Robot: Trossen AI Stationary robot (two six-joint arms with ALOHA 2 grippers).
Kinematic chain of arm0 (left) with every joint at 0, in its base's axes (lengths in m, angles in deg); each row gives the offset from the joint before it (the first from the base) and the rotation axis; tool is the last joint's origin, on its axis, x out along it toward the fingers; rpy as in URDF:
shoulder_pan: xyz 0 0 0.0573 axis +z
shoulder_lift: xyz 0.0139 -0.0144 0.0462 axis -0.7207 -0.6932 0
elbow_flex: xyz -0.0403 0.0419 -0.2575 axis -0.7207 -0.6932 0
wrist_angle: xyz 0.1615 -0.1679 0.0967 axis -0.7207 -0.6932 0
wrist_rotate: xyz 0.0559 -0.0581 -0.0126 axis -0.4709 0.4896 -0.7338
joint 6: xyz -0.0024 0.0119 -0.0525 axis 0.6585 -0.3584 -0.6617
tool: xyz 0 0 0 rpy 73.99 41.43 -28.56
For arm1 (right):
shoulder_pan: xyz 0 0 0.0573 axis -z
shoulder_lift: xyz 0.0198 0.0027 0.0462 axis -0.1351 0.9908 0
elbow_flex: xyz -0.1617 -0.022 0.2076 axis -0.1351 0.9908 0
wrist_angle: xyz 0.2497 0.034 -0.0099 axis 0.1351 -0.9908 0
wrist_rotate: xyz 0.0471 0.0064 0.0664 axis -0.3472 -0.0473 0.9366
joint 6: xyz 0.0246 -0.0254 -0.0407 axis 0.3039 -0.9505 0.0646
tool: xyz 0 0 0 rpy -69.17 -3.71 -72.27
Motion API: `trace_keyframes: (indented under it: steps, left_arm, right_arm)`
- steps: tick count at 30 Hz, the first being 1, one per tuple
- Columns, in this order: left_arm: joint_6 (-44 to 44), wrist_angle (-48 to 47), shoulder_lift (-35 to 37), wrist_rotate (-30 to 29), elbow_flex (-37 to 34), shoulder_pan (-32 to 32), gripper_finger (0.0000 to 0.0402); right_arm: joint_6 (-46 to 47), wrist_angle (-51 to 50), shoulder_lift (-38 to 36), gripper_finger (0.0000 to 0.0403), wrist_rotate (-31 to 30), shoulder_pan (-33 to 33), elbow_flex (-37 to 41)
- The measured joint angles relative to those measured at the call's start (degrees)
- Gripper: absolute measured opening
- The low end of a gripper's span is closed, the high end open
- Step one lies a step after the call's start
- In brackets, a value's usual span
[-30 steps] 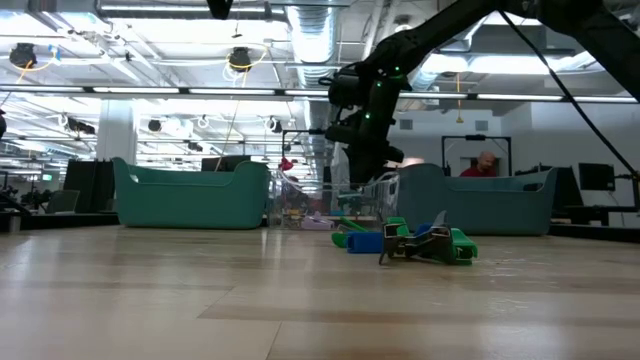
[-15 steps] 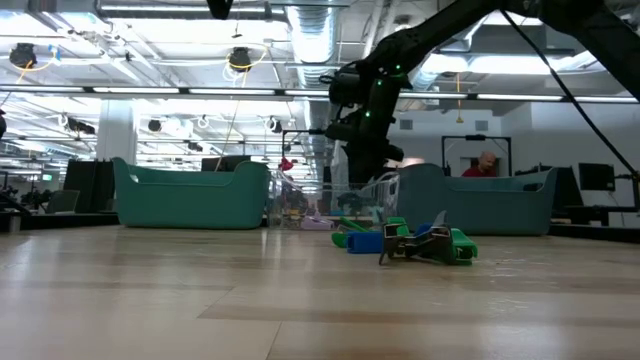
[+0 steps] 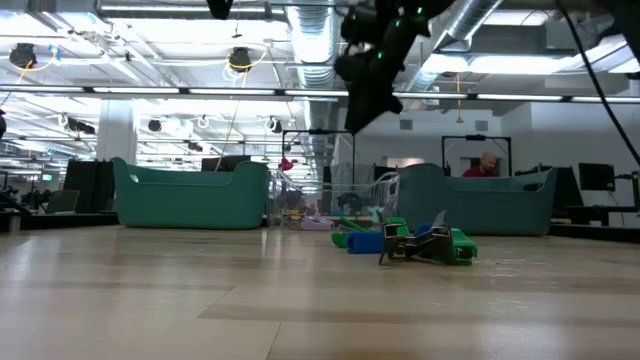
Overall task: Pick and place Stapler, Stapler remover, tape
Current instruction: Put the green stapler into the dark blue bin
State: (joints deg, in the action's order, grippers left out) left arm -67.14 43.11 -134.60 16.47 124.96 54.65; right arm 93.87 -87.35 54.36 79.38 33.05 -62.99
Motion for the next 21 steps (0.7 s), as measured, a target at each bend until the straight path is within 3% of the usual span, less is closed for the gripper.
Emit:
trace_keyframes:
  steps: [15,21]
  left_arm:
    - [0.0,0.0,0.0,0.02,0.0,0.0,0.0021]
    - [0.0,0.0,0.0,0.02,0.0,0.0,0.0021]
  right_arm:
    - [-0.61,-4.35,-2.82,0.0106,-0.05,-8.38,0.02]
    - [-0.61,-5.28,-2.86,0.0141,0.05,-10.43,0.01]
